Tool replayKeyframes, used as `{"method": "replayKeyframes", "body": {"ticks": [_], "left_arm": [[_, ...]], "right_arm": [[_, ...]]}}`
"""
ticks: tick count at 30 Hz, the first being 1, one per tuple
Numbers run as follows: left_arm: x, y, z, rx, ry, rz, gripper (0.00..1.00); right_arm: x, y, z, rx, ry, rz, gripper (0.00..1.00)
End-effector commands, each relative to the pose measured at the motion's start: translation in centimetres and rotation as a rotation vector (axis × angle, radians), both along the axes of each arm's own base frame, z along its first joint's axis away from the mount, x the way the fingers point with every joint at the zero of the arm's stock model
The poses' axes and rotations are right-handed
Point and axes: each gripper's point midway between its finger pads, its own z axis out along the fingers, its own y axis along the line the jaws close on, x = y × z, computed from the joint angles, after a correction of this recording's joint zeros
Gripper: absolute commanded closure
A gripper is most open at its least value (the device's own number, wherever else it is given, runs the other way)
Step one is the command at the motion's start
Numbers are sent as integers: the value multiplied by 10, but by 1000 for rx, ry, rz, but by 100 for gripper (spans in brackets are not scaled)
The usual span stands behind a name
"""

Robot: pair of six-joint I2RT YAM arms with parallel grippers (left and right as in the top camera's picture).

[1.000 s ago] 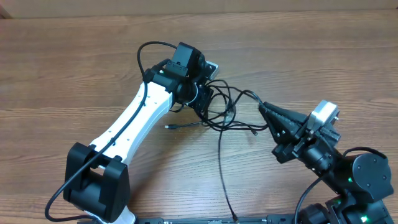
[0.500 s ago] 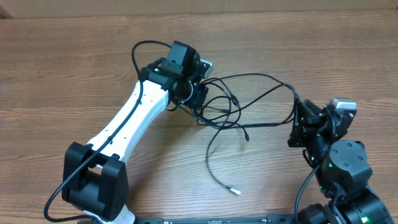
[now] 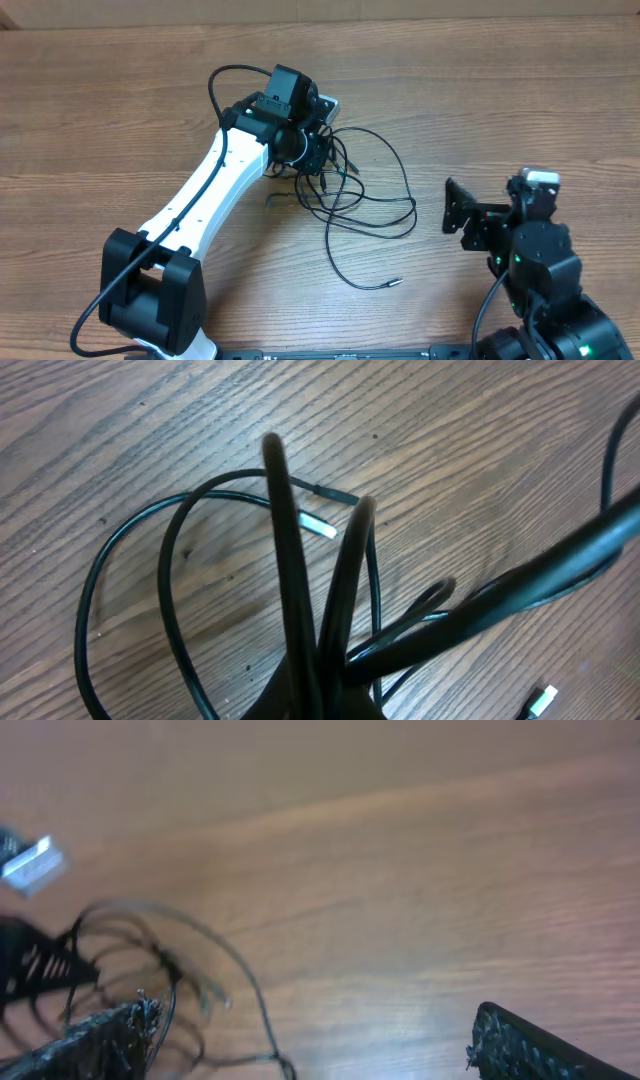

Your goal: Untangle cables

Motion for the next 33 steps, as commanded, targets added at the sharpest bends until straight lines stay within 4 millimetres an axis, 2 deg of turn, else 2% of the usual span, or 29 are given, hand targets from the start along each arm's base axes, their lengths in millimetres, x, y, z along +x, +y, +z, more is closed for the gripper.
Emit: {"method": "replayKeyframes", "body": {"ticks": [1, 2, 3, 7, 13, 19, 23, 29, 32, 33], "left_arm": [[-2, -5, -1, -32, 15, -23, 95], [-2, -7, 0, -43, 16, -28, 96], [-1, -9, 1, -52, 12, -31, 96], [0, -10, 1, -55, 4, -31, 96], [0, -9, 1, -54, 6, -31, 95], [0, -9, 1, -54, 5, -30, 96], [1, -9, 1, -50, 3, -28, 95], [2, -7, 1, -41, -1, -25, 96], [2, -7, 1, -42, -1, -24, 96], [2, -7, 1, -42, -1, -24, 95]], "right_arm": [[-1, 25, -10, -15, 59, 153, 0], [-1, 31, -16, -47, 77, 203, 0], [0, 39, -31, -99, 119, 271, 0], [10, 46, -63, -183, 227, 321, 0], [26, 74, -113, -270, 361, 511, 0], [40, 86, -158, -324, 458, 594, 0], [37, 90, -172, -357, 491, 664, 0], [35, 92, -174, -346, 496, 677, 1], [36, 92, -174, -349, 494, 680, 7], [34, 95, -173, -356, 488, 708, 15]]}}
